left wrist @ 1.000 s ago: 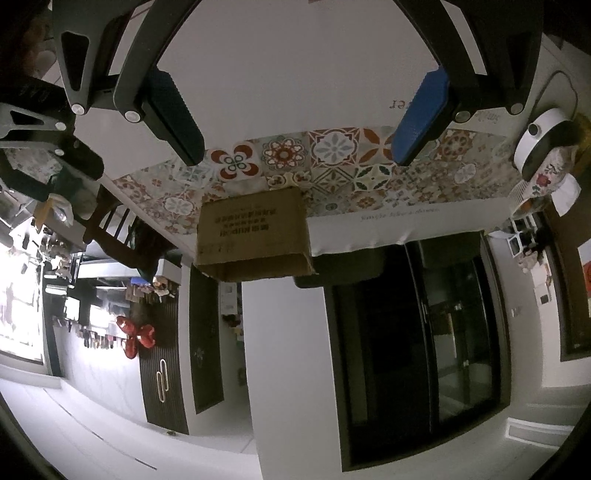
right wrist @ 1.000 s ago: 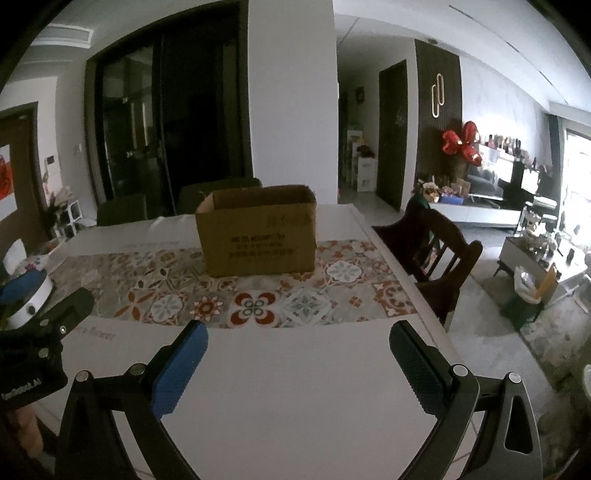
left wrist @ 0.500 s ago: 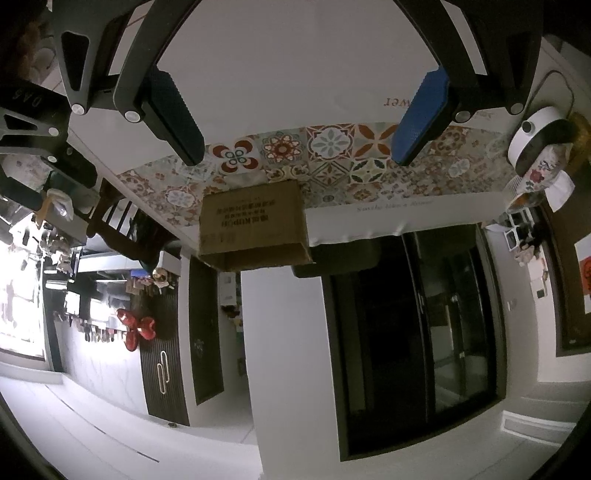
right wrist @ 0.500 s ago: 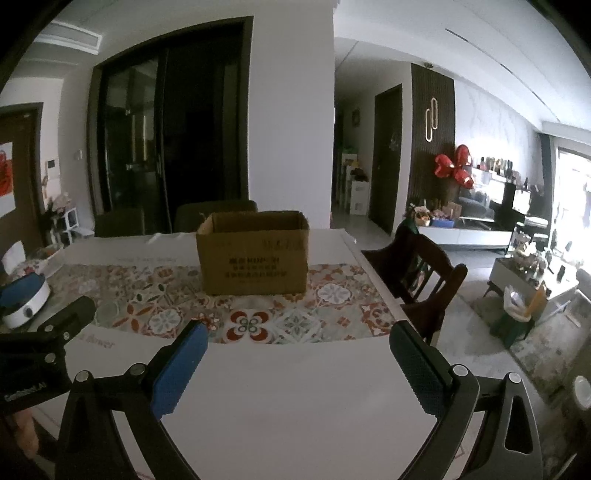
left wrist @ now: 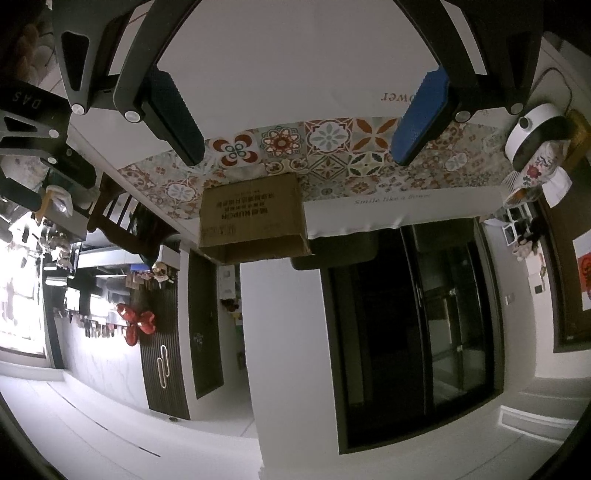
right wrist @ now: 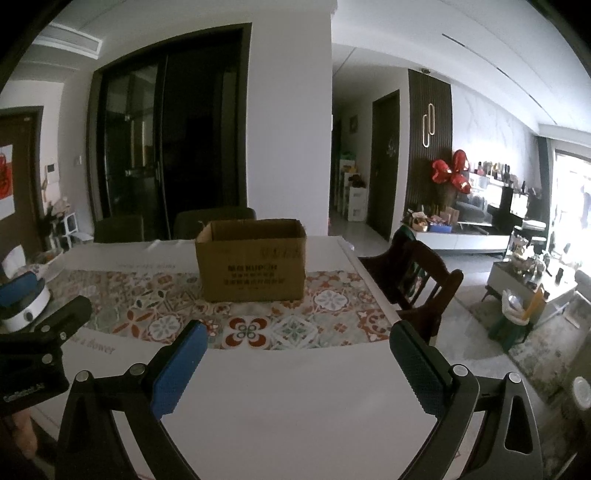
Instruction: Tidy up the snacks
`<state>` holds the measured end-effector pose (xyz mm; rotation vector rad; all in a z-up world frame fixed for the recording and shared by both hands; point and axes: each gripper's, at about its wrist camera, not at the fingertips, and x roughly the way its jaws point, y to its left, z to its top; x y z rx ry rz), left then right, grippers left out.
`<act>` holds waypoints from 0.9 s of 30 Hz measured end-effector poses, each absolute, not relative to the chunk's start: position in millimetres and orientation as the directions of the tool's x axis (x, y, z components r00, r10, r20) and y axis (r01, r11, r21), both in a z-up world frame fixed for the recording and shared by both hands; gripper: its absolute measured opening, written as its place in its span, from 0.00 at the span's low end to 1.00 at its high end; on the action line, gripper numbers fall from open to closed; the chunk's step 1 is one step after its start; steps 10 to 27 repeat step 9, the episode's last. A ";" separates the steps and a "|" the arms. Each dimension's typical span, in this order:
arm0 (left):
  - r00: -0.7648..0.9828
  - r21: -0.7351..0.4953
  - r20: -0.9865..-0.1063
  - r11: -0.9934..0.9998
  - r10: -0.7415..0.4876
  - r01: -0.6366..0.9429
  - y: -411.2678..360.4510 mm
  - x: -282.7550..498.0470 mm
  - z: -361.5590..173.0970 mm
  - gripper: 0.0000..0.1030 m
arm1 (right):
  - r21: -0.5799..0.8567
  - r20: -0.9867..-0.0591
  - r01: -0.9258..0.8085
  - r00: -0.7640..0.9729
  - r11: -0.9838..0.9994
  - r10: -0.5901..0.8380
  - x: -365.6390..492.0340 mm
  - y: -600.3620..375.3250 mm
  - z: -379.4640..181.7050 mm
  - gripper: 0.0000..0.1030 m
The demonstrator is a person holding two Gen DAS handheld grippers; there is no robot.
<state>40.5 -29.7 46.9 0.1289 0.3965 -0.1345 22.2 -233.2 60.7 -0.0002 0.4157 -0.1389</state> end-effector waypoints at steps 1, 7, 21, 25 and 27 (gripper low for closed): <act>0.914 0.098 -0.392 0.983 -0.106 0.156 -29.2 40.8 46.8 1.00 | -0.029 -0.400 0.135 0.906 0.990 -0.136 21.9 -232.6 61.1 0.97; 0.918 0.095 -0.381 0.983 -0.108 0.155 -29.2 38.6 48.9 1.00 | -0.039 -0.385 0.140 0.912 0.989 -0.144 19.9 -230.6 63.1 0.97; 0.919 0.092 -0.378 0.984 -0.109 0.155 -28.9 37.3 50.1 1.00 | -0.038 -0.384 0.139 0.912 0.990 -0.143 19.7 -231.6 63.4 0.97; 0.919 0.092 -0.378 0.984 -0.109 0.155 -28.9 37.3 50.1 1.00 | -0.038 -0.384 0.139 0.912 0.990 -0.143 19.7 -231.6 63.4 0.97; 0.919 0.092 -0.378 0.984 -0.109 0.155 -28.9 37.3 50.1 1.00 | -0.038 -0.384 0.139 0.912 0.990 -0.143 19.7 -231.6 63.4 0.97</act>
